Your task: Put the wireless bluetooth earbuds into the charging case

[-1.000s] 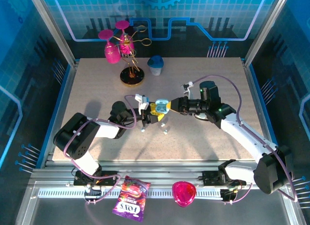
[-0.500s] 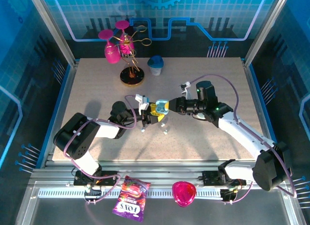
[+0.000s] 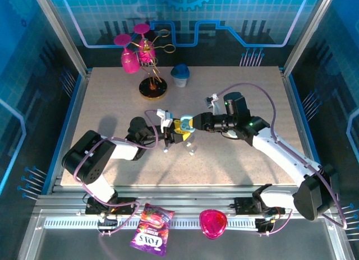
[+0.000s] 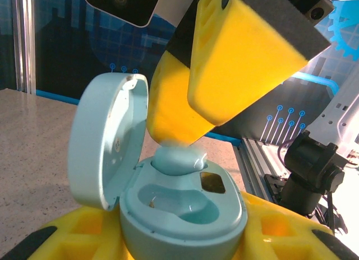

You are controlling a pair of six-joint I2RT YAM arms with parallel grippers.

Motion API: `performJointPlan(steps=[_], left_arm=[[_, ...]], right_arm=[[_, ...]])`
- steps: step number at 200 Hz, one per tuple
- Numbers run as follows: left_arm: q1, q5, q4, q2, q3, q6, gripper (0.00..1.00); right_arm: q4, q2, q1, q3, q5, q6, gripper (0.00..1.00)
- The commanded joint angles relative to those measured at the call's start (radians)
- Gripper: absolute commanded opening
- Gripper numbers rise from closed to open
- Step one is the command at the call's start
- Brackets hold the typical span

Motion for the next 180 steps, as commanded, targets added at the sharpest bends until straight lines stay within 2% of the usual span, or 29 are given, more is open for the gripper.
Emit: performJointPlan(steps=[1,57,107,142,180], left_arm=[[0.000,0.005,0.050,-0.025,0.010,0.013,0.20],[0.010,-0.034,0.050,-0.038,-0.007,0.039,0.20],[0.085,-0.075,0.047,-0.154,-0.061,0.041,0.19],[0.086,-0.093,0.035,-0.224,-0.057,0.029,0.19],[0.076,-0.093,0.050,-0.269,-0.038,-0.009,0.19]], right_arm=[[-0.068,-0.006,0.010,0.024,0.032,-0.022,0.42],[-0.063,-0.119,0.010,-0.008,0.070,-0.120,0.62],[-0.009,-0.203,-0.036,-0.131,0.176,-0.078,0.64],[-0.004,-0.120,-0.046,-0.165,0.227,-0.074,0.64],[0.006,0.062,0.019,-0.120,0.260,-0.099,0.63]])
